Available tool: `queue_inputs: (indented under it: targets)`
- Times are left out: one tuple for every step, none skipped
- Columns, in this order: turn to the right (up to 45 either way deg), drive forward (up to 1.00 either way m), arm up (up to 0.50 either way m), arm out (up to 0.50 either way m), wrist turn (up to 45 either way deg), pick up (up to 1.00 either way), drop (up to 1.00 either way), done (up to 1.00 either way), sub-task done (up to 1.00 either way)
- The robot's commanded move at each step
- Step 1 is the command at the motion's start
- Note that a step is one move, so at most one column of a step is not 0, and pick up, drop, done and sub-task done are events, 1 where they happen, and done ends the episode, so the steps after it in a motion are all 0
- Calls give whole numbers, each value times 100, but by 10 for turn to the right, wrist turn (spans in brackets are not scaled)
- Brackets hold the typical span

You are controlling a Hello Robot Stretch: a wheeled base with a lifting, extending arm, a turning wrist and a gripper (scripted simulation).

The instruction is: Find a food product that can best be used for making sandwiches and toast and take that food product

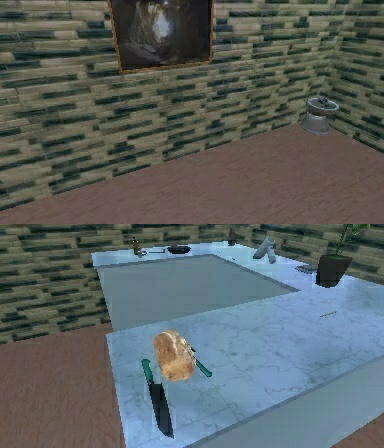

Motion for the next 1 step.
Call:
queue_inputs:
  targets:
    - [0, 0, 50, 0, 0, 0, 0, 0, 0]
